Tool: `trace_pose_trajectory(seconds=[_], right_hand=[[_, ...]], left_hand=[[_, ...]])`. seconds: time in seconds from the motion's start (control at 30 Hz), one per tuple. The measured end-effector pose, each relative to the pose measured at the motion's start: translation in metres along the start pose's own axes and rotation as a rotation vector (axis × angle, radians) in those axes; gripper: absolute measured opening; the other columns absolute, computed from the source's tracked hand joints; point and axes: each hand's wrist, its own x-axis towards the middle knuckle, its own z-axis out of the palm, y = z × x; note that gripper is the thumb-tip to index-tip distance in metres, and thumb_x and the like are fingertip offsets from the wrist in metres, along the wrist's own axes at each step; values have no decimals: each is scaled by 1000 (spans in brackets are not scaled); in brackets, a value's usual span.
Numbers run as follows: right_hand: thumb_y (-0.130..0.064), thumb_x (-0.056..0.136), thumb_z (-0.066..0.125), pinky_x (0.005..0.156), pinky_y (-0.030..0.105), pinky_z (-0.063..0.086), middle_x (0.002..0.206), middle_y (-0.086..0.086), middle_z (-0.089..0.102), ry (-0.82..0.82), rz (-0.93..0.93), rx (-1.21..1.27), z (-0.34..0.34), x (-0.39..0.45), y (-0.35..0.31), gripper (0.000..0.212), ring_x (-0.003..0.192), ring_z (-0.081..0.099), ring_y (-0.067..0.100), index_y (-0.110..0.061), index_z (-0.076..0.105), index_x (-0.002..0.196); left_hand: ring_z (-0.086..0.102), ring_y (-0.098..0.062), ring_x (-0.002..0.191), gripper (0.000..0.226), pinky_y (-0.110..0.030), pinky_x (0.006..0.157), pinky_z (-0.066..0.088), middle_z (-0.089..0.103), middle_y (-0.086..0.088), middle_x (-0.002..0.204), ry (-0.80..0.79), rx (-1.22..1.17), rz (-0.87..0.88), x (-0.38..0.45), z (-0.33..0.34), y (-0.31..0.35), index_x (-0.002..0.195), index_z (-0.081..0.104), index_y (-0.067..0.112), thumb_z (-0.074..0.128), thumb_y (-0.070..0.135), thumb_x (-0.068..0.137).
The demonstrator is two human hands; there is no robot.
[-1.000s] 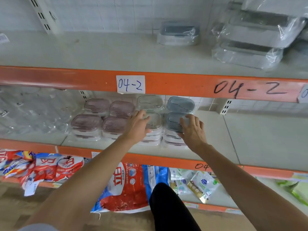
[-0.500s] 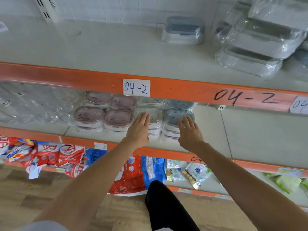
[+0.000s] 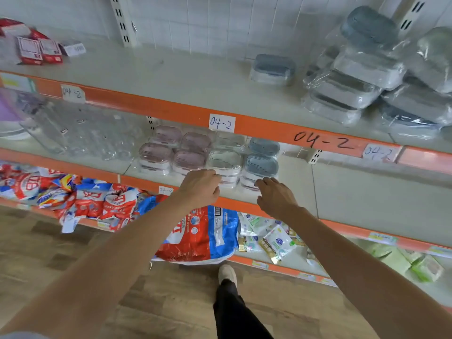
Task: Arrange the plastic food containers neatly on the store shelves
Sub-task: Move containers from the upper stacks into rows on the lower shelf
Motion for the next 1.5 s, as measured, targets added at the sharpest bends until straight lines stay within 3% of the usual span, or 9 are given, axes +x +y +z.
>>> trace_pose_trajectory(seconds=[0.33, 0.5, 0.67, 0.87, 1.03, 1.17, 1.27, 1.4, 1.5], right_hand=[[-17, 91, 51, 87, 35, 45, 123, 4, 56, 246, 87, 31, -110, -97, 30, 36, 113, 51, 23, -15, 50, 126], [-15, 90, 52, 86, 37, 45, 126, 5, 54, 341, 155, 49, -157, -102, 61, 36, 120, 47, 24, -13, 52, 125], [-16, 89, 53, 88, 35, 42, 125, 5, 54, 407, 179, 53, -186, -77, 92, 37, 117, 48, 24, -13, 52, 127], [-20, 90, 53, 95, 36, 40, 128, 7, 50, 498, 148, 11, -220, -35, 142, 39, 122, 42, 24, -10, 52, 128], [-31, 93, 53, 94, 34, 38, 133, 7, 47, 502, 83, -58, -253, 8, 183, 42, 122, 42, 24, -8, 51, 127], [-57, 87, 52, 109, 39, 28, 145, 11, 36, 317, 84, -70, -269, 44, 203, 73, 133, 34, 28, -5, 39, 137], [-63, 83, 52, 112, 43, 23, 149, 12, 30, 209, 108, -55, -267, 62, 207, 86, 136, 28, 31, -7, 29, 143], [-65, 74, 62, 104, 42, 32, 135, 13, 37, 277, 106, -11, -269, 71, 206, 88, 126, 33, 31, -8, 37, 136], [-64, 69, 67, 101, 41, 35, 126, 11, 36, 396, 77, 45, -280, 68, 202, 89, 120, 35, 30, -8, 38, 132]], left_hand=[[51, -14, 65, 16, -22, 50, 27, 53, 6, 73, 224, -35, 77, -3, -101, 52, 77, 58, 16, 49, 16, 90], [61, -20, 83, 12, -33, 71, 51, 63, 1, 85, 236, -200, 55, 13, -128, 62, 84, 65, 13, 54, 18, 89], [61, -20, 81, 12, -31, 69, 47, 66, 1, 87, 340, -239, 47, 57, -157, 70, 84, 67, 14, 57, 19, 85], [60, -20, 86, 19, -33, 73, 49, 65, -1, 100, 345, -209, 102, 125, -181, 94, 100, 65, 12, 53, 22, 90], [60, -24, 94, 21, -35, 75, 50, 64, -5, 104, 339, -236, 97, 174, -186, 111, 104, 66, 7, 54, 18, 90], [60, -20, 93, 20, -34, 76, 50, 63, -5, 105, 306, -277, 77, 193, -184, 111, 105, 66, 7, 55, 17, 92], [59, -21, 92, 21, -34, 78, 49, 61, -4, 103, 305, -288, 28, 196, -179, 104, 105, 66, 7, 55, 19, 92], [57, -19, 99, 25, -25, 77, 41, 60, -4, 111, 266, -274, 8, 200, -178, 90, 111, 64, 7, 55, 20, 92], [56, -20, 106, 27, -28, 83, 42, 61, -5, 114, 240, -261, 24, 212, -182, 83, 113, 64, 8, 56, 23, 92]])
